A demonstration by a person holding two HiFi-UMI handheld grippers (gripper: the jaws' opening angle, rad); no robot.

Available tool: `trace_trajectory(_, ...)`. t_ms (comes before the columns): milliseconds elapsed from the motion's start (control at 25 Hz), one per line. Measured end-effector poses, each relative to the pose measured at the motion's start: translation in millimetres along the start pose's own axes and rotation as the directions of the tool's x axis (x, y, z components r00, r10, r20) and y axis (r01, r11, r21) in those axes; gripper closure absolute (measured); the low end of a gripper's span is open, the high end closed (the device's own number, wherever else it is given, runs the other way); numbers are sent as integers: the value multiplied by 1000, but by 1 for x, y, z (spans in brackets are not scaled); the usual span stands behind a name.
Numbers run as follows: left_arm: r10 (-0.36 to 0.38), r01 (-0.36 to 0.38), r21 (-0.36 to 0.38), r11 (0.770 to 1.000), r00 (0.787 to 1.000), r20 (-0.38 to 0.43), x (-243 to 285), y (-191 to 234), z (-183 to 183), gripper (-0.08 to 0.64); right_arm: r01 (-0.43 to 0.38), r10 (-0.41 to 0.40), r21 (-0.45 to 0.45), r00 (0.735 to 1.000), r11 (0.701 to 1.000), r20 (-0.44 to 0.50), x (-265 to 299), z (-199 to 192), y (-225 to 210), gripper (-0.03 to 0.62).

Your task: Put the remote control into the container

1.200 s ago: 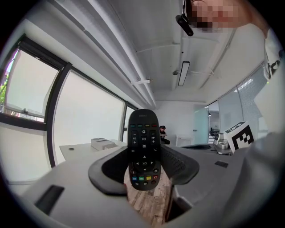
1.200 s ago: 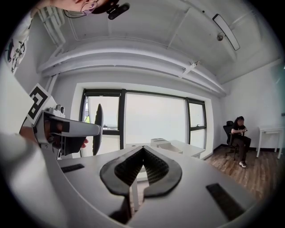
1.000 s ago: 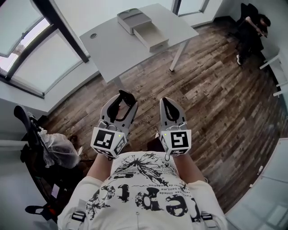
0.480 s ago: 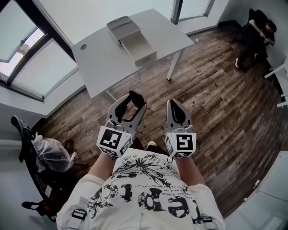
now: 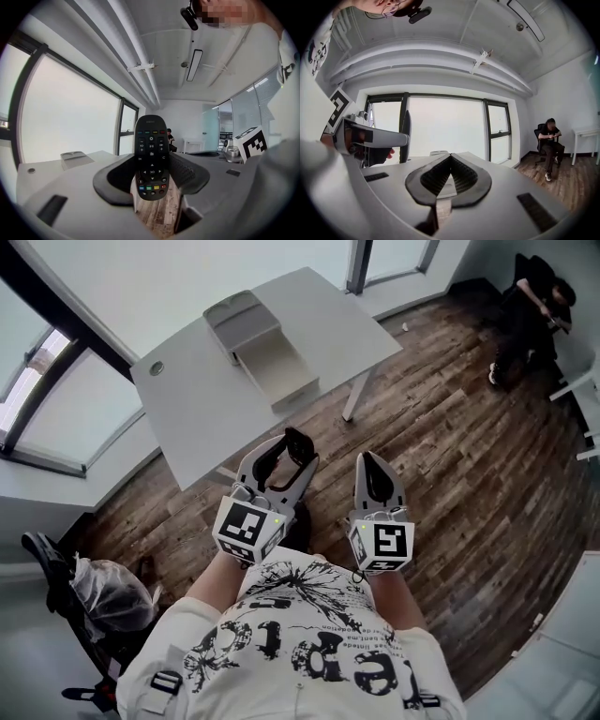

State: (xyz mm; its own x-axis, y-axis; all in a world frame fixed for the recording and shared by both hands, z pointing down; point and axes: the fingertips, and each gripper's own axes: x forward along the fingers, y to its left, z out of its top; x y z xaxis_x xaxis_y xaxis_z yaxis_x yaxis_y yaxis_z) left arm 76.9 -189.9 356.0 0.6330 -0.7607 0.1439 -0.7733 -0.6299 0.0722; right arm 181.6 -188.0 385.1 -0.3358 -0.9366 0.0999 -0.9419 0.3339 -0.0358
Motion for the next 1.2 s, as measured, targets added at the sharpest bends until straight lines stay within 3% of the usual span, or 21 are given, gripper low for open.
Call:
trace_trajectory(280,-21,22,-28,999,1000,14,67,107,27,324,35,-34,-28,999,999,5,116,25,-6,591)
trace_trajectory(600,20,-23,-65,998,999,-34,106,219,24,324,-17,15,-39,1000,999,-27,238,28,19,591)
trace_trajectory(800,76,-80,-80,994,995,-61,118,257,13,324,-52,50,-56,998,997,-37,279,26,23,591)
trace_trajectory(1000,154,-166,-116,979,982,-107,137,276,-2,324,-144,140,-60,988,988,-63,316,19,17,591)
trace_trajectory(1200,280,-294,-132,947,953,-120,165,291,-6,324,-275,270,-73,960,959,-72,357,17,1,591)
